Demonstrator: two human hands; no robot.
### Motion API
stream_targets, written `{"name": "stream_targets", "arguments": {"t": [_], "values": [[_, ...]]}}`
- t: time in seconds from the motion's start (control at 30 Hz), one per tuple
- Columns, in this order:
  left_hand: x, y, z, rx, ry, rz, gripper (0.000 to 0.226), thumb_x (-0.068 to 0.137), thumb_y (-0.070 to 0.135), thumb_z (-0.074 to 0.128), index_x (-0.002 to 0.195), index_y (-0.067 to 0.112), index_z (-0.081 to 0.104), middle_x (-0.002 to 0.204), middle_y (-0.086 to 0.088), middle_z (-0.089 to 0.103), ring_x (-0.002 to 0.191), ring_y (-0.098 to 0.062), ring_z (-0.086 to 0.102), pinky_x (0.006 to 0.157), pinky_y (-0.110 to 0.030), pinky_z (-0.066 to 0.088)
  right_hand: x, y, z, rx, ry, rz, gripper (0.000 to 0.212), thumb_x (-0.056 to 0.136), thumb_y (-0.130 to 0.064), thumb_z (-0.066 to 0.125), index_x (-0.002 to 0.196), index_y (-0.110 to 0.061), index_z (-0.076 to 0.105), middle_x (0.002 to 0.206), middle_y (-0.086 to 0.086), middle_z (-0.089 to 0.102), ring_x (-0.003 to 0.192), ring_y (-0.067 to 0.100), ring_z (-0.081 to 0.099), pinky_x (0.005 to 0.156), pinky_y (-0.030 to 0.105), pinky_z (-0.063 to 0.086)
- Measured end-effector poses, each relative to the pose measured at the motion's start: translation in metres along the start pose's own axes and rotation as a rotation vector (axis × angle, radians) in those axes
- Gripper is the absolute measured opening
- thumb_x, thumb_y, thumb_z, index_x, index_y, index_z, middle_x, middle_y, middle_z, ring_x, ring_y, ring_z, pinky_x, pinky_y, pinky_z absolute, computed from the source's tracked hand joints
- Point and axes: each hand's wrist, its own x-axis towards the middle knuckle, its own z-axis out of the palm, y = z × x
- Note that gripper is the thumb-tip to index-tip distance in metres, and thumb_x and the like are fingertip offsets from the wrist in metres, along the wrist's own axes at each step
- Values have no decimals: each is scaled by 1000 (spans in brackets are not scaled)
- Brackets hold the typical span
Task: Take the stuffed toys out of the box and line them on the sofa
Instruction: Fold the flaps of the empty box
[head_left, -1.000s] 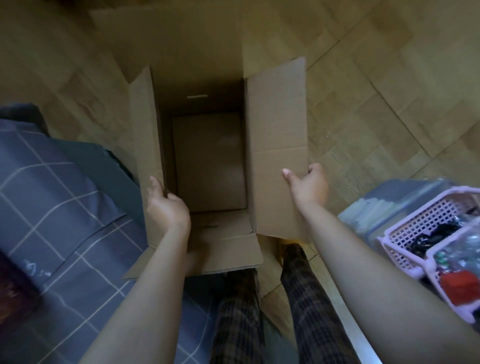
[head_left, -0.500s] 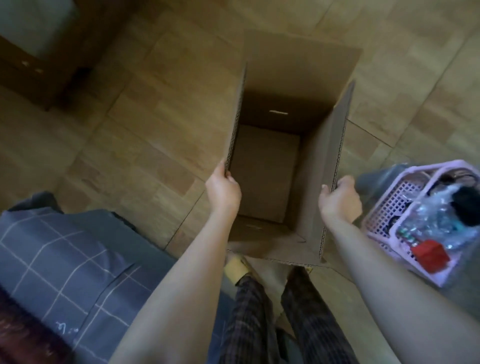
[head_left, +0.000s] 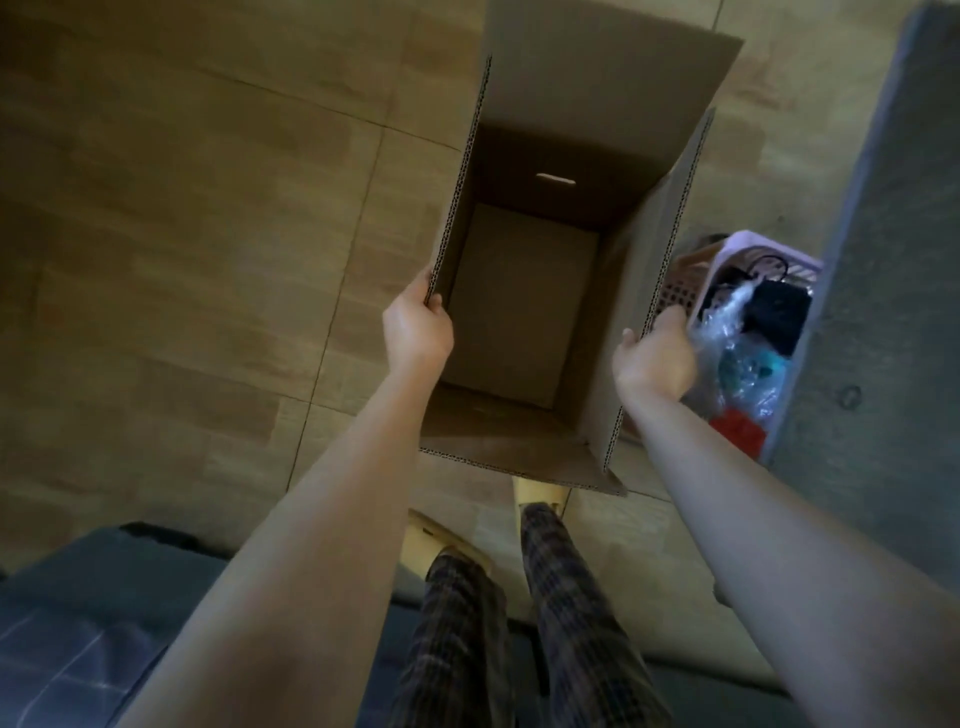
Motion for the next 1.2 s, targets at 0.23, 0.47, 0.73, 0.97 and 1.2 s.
{"name": "stream_targets", "arguments": {"t": [0.23, 0.47, 0.73, 0.97, 1.2], "values": [[7, 15, 20, 48, -21, 64, 45, 98, 9, 41, 142, 18, 41, 134, -9, 57, 120, -22, 56, 96, -24, 45, 12, 10, 1, -28, -11, 16, 33, 94, -20, 46, 121, -3, 38, 103, 26, 64, 98, 42, 61, 77, 39, 46], [8, 18, 15, 59, -16, 32, 46, 98, 9, 42, 143, 19, 40, 136, -9, 56, 121, -22, 56, 93, -24, 45, 11, 7, 3, -33, -28, 29, 41, 95, -22, 46, 128, -1, 34, 107, 24, 64, 101, 40, 61, 77, 37, 43], [7, 6, 1, -36, -13, -58, 46, 98, 9, 44, 142, 21, 41, 137, -5, 55, 123, -19, 54, 92, -19, 41, 10, 12, 0, -42, -16, 35, 42, 95, -23, 47, 128, -1, 34, 109, 25, 63, 100, 42, 61, 78, 41, 46], [-3, -2, 0, -40, -68, -52, 56, 97, 10, 48, 148, 19, 28, 148, -5, 42, 136, -23, 40, 111, -35, 36, 2, 4, -2, -48, -21, 70, 55, 94, -25, 48, 136, 2, 26, 120, 24, 59, 105, 42, 60, 82, 46, 47], [-31, -2, -12, -68, -73, 29, 56, 95, 14, 51, 147, 16, 29, 149, -4, 42, 136, -20, 40, 111, -34, 36, -23, -1, -10, -27, 56, 38, 64, 88, -31, 59, 138, -5, 29, 142, 21, 39, 126, 39, 43, 97, 48, 40]]}}
